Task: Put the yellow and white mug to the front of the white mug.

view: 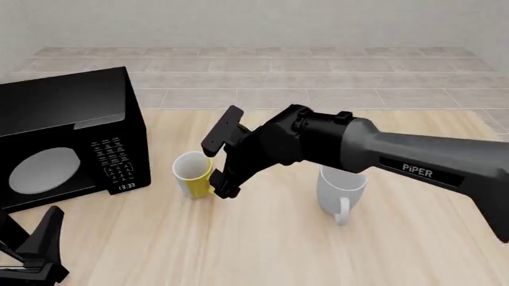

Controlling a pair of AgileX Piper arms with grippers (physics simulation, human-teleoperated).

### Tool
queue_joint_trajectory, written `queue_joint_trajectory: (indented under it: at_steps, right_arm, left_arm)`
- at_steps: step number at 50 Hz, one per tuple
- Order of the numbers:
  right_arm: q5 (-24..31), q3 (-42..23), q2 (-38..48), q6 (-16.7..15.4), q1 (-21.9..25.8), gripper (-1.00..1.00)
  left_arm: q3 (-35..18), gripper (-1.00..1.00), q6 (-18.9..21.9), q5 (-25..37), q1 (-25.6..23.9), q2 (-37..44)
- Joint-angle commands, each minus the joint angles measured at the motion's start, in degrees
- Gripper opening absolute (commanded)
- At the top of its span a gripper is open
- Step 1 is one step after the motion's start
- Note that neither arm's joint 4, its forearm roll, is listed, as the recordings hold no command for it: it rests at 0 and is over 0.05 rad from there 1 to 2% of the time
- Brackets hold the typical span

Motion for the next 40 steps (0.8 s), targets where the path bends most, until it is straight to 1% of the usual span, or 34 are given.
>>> queue_joint_trajectory:
  at_steps: [1, 8, 28, 40]
  right_arm:
    - [-1.38, -0.94, 2.92, 0.42, -0.39, 1.0]
    - [-1.72, -1.43, 4.18, 0.37, -0.73, 1.0]
    - [-3.86, -2.69, 8.64, 1.64, -0.76, 1.0]
    - [-4.89, -3.34, 10.96, 1.48, -1.03, 1.0]
  left_arm:
    - [0.07, 1.0, 0.02, 0.05, -0.2, -0.11]
    - [0.07, 1.0, 0.01, 0.05, -0.19, -0.13]
    - [0.07, 1.0, 0.02, 0.05, -0.19, -0.12]
    - [0.07, 1.0, 0.02, 0.05, -0.19, -0.13]
